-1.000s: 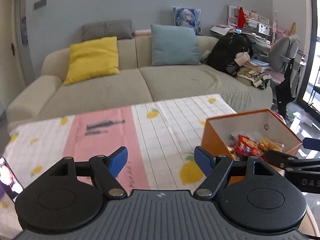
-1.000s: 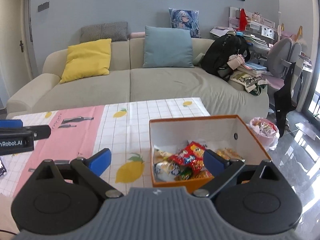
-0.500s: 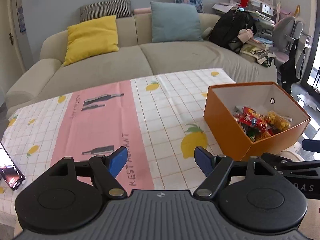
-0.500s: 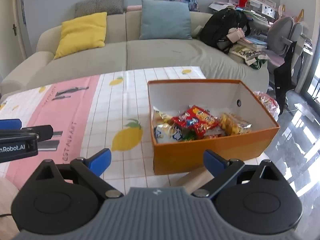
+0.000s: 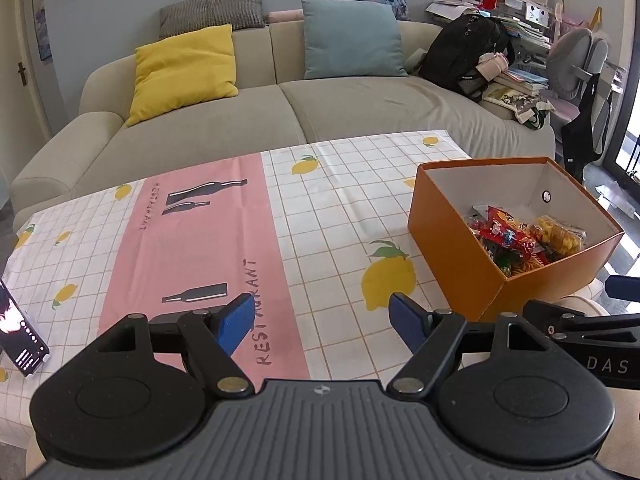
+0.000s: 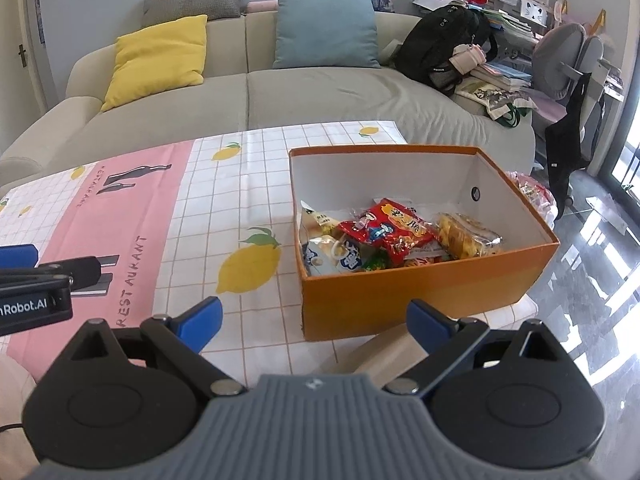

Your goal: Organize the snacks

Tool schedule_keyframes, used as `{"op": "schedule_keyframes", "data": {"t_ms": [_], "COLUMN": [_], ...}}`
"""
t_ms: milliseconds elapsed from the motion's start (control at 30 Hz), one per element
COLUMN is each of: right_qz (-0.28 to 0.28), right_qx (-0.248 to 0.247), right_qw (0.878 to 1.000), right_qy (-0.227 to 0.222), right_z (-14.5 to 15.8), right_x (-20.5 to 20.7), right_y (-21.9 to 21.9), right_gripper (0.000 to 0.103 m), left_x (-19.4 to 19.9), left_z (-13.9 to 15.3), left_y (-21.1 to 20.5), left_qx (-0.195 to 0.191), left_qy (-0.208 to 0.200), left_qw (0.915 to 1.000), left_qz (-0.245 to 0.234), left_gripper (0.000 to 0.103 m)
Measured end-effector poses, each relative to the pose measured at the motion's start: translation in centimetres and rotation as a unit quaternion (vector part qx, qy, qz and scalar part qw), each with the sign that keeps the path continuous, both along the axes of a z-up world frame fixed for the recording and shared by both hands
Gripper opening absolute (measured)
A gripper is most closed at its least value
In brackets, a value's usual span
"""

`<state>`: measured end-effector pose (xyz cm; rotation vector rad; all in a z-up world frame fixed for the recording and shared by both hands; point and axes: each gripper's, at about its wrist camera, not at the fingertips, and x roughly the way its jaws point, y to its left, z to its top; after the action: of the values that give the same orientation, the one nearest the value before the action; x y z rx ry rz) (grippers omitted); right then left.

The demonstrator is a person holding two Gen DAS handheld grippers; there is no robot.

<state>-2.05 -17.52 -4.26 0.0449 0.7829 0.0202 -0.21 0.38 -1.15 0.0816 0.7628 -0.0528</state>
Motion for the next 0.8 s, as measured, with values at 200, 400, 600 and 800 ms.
{"op": "schedule_keyframes", "data": {"t_ms": [200,400,600,800], "right_qz": [0.003,0.005,0.008,0.010], "right_qx": [-0.003,-0.004,-0.006,-0.008], "right_qw": [1.000,1.000,1.000,1.000], "right_qy": [0.002,0.003,0.005,0.002], "right_z": [-0.05,-0.04,-0.16,-0.09], "right_x": [0.07,0.08,0.09,0.06], "right_y": [0.06,-0.01,-0.01,0.02], "right_gripper": [0.096,0.096,0.096,0.096], "left_x": [0.13,0.09,0.10,0.06], "left_z": [0.07,0.01,0.00,0.01], "left_y": [0.12,0.11,0.10,-0.05], "left_qx": [-0.003,-0.001,0.000,0.007], "left_qy": [0.000,0.002,0.002,-0.001], "left_qw": [1.0000,1.0000,1.0000,1.0000], "left_qz": [0.002,0.003,0.004,0.004], "left_gripper": [0.089,0.089,0.089,0.089]}}
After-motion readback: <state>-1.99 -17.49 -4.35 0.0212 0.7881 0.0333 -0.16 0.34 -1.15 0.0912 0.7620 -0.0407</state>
